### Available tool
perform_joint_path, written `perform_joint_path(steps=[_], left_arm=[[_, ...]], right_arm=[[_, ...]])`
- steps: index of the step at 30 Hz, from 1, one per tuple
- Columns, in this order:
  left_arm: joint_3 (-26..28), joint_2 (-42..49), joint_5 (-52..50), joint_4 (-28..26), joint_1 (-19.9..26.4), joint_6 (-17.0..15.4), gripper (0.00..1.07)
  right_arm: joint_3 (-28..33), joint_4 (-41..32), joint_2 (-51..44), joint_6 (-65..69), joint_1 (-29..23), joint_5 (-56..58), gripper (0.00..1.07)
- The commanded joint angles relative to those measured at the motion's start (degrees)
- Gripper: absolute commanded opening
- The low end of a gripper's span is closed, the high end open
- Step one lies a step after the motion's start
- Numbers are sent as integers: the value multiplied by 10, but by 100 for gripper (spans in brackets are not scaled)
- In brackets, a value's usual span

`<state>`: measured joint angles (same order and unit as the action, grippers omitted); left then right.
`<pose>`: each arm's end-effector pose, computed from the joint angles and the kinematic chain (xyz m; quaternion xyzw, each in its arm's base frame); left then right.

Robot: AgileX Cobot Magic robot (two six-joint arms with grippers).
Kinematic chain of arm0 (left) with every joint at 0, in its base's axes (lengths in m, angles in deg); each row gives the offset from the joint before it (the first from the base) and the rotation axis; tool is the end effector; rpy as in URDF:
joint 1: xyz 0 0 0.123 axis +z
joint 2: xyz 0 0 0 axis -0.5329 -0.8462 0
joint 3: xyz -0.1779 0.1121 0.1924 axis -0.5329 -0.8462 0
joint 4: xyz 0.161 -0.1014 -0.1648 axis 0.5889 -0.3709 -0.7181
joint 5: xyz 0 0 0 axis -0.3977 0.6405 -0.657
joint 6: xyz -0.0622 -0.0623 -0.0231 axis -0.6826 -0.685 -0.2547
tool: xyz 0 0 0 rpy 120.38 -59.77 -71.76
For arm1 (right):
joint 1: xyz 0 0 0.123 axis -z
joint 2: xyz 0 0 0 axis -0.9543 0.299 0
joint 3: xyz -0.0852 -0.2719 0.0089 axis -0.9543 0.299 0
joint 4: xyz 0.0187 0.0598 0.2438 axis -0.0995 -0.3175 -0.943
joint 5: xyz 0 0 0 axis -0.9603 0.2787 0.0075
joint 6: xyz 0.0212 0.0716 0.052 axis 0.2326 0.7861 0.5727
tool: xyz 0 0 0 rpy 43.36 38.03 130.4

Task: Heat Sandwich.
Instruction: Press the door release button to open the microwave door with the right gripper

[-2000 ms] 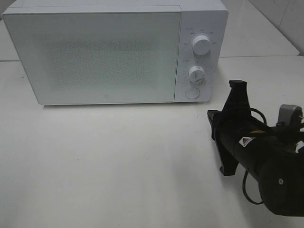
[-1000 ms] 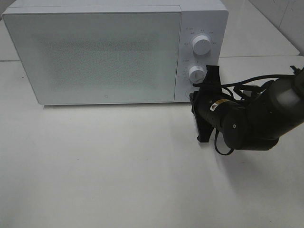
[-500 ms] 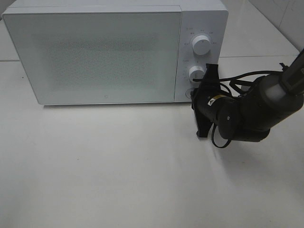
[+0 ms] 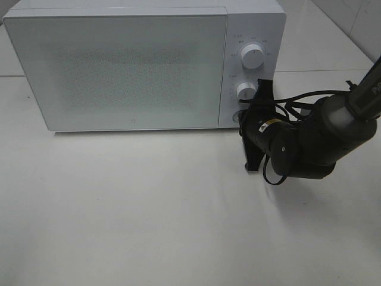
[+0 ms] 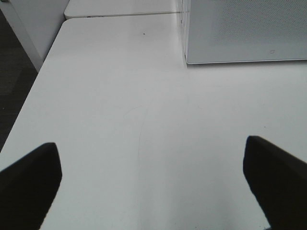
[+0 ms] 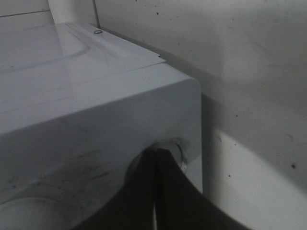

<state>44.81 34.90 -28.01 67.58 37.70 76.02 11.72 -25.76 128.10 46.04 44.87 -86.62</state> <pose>-0.0044 -0.0047 0.2781 0.0086 0.8485 0.0281 0.5284 0.3437 0.1444 0.0837 0.5848 0.5743 0.4462 0.3594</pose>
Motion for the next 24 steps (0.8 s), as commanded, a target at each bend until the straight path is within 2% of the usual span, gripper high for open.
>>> perform_joint_path(steps=[1, 9, 14, 24], left_arm=[[-2, 13, -6, -4, -2, 2, 98], [-2, 13, -6, -4, -2, 2, 98], [-2, 13, -6, -4, -2, 2, 98], [-2, 13, -6, -4, -2, 2, 98]], right_arm=[[-23, -1, -1, -17, 5, -80, 0], [-76, -42, 30, -48, 5, -172, 0], [-95, -54, 33, -61, 5, -140, 0], [-96, -65, 33, -76, 5, -101, 0]])
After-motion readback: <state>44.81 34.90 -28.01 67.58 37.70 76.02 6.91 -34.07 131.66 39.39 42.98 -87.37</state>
